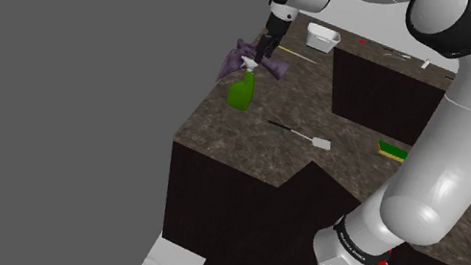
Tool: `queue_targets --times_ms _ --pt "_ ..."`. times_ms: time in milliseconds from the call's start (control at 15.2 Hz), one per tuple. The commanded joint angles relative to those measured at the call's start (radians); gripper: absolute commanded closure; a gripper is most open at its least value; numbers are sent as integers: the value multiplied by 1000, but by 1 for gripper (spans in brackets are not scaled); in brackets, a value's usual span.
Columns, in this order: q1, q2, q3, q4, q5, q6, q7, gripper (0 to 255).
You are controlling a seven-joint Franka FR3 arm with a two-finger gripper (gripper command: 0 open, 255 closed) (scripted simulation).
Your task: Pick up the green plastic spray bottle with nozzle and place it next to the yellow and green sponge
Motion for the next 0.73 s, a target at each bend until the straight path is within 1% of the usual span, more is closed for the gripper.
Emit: queue_targets --times_ms 0,66,528,660 --pt "-20 85 9 89 36 -7 -45 0" --pt "-23 91 11 96 37 -7 -48 0" --pt "-23 131 21 50 56 77 -60 0" --pt "-23 131 21 50 56 77 -60 0"
